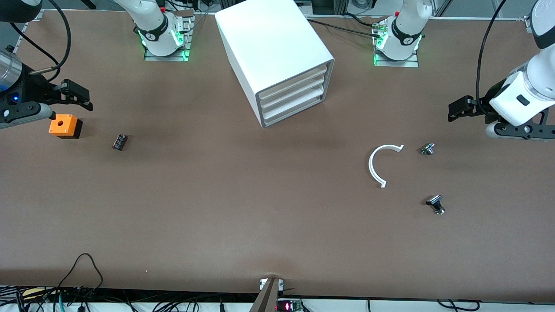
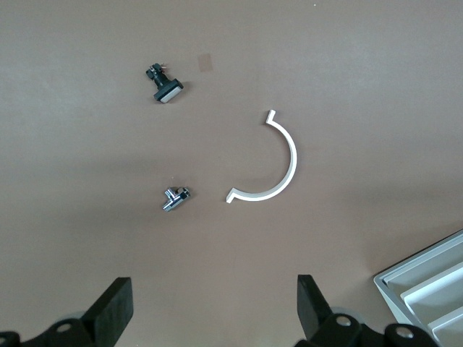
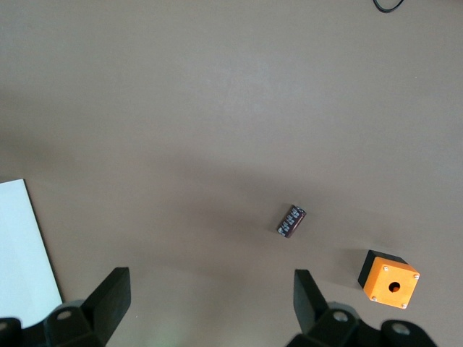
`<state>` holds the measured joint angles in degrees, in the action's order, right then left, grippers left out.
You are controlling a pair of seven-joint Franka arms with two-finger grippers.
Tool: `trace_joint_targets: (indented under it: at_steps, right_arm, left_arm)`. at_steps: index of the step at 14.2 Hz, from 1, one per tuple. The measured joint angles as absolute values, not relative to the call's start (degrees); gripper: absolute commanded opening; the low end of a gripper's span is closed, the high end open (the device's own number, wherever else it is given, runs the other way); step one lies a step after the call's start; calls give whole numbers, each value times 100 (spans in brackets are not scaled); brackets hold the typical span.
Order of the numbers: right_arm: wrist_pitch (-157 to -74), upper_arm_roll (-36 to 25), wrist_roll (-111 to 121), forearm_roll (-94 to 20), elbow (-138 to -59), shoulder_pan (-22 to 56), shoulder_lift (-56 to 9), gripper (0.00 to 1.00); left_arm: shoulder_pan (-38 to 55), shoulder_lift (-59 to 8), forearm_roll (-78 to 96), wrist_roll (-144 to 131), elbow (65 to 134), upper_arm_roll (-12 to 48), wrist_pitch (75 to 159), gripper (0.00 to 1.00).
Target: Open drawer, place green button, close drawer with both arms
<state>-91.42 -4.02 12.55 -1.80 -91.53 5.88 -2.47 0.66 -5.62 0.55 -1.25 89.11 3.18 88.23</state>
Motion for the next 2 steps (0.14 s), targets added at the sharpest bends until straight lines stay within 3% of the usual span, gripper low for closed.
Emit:
trace_joint_targets:
  at_steps: [2]
  right_arm:
    - [-9144, -402, 1255, -180, -9152, 588, -247, 100]
  left_arm:
    - [66, -563, 55, -122, 8911, 319, 8822, 100]
